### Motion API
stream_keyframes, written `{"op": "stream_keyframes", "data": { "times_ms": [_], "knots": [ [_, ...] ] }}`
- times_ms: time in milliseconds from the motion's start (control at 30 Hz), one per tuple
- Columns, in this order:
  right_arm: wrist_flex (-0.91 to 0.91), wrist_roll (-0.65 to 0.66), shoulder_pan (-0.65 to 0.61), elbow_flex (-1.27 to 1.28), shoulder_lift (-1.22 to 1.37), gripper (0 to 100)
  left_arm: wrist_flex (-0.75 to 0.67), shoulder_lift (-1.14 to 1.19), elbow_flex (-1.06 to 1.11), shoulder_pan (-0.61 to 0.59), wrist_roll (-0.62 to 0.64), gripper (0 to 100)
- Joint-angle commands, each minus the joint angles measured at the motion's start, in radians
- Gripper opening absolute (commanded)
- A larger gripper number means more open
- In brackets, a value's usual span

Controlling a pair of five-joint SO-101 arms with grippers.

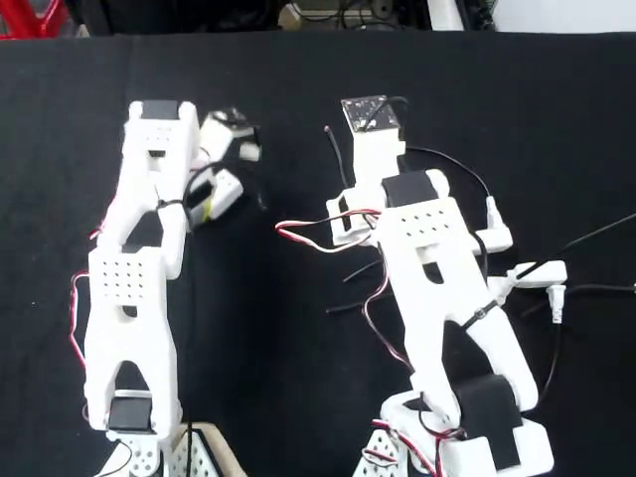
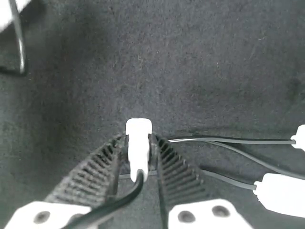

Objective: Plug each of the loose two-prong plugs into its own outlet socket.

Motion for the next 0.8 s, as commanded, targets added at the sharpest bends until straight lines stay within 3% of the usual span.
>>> {"op": "stream_keyframes", "data": {
  "times_ms": [0,133,400,767],
  "knots": [
    [0.003,0.011,0.008,-0.002,0.001,1.2,0.008,-0.204,0.219,0.024,0.006,3],
    [0.017,0.025,0.008,-0.005,-0.001,1.2,-0.094,-0.394,0.51,0.042,0.006,3],
    [0.044,0.052,0.006,-0.01,-0.004,1.2,-0.517,-0.895,1.267,0.136,0.012,3],
    [0.046,0.052,0.006,-0.01,-0.007,1.2,-0.539,-1.435,1.71,0.154,0.012,3]
  ]
}}
